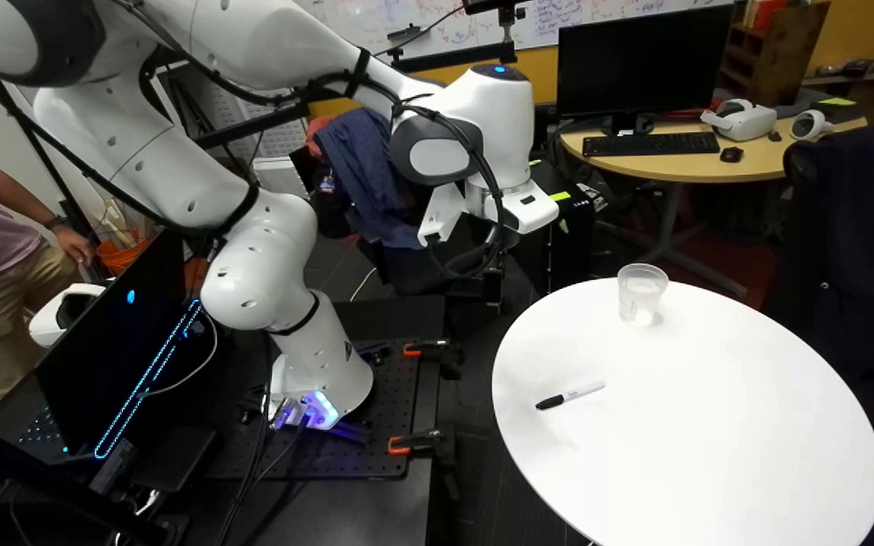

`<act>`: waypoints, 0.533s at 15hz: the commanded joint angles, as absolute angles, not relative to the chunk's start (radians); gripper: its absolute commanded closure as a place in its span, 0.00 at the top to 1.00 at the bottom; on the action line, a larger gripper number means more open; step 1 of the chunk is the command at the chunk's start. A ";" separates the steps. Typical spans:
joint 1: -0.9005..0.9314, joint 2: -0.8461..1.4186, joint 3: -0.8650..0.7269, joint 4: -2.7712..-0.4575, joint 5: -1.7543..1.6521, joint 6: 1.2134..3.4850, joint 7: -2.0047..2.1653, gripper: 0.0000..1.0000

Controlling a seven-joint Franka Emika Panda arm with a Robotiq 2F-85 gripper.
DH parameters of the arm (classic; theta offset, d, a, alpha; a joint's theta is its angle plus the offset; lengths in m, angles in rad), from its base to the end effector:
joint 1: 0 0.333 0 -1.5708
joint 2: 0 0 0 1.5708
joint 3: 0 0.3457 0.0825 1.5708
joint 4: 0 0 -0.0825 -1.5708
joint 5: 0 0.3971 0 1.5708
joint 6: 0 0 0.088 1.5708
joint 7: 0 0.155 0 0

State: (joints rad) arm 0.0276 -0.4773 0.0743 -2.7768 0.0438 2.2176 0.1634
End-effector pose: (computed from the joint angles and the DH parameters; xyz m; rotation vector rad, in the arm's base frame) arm 0.3390 0.0343 0.3130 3.1243 -0.1548 -0.1280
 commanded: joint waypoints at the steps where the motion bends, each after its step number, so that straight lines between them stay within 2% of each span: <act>1: 0.009 -0.365 0.065 -2.758 0.024 2.304 0.148 1.00; 8: 0.001 -0.151 0.039 -2.687 0.036 2.393 0.143 1.00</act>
State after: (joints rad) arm 0.0112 -0.2532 0.0541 -2.7451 0.0437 2.3669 0.1634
